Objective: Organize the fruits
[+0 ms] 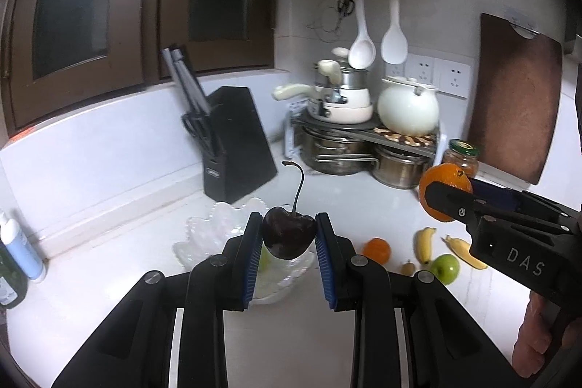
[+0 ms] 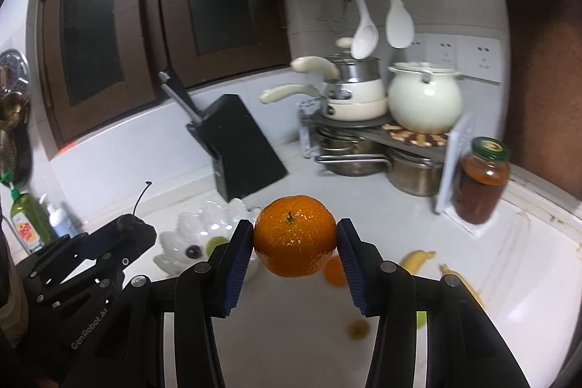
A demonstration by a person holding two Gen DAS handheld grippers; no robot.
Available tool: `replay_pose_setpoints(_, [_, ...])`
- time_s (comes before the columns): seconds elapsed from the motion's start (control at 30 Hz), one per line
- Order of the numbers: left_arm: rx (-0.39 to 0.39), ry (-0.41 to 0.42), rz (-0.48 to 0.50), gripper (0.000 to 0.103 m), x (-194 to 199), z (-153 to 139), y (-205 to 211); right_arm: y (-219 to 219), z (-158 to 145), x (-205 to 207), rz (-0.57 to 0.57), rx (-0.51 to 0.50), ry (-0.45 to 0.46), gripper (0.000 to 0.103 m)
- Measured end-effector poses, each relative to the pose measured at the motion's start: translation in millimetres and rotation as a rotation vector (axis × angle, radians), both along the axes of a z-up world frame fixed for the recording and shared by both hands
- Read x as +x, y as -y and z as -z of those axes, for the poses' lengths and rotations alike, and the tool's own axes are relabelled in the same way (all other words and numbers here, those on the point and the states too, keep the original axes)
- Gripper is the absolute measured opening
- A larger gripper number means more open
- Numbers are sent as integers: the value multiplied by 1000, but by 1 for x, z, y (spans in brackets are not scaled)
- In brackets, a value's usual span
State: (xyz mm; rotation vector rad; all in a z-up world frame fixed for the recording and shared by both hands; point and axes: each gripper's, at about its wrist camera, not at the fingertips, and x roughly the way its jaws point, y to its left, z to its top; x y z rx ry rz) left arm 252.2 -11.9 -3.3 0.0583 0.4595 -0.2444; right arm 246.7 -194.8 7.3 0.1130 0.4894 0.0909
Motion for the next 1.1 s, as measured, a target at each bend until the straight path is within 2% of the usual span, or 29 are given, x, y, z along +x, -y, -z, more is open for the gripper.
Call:
replay_pose_setpoints(0.27, [17,-3,-59,29,6,2,-25,-28,-2,17,-82,-1,7,48])
replay_pose_setpoints(0.53, [38,-18,-101,29,18,9,-41,-50,9,45,-155,2,-45,48])
replay_pose_setpoints(1.1, [68,-162,-90,29,69,49,-50,-69,50,108,-232,-44,-194,48])
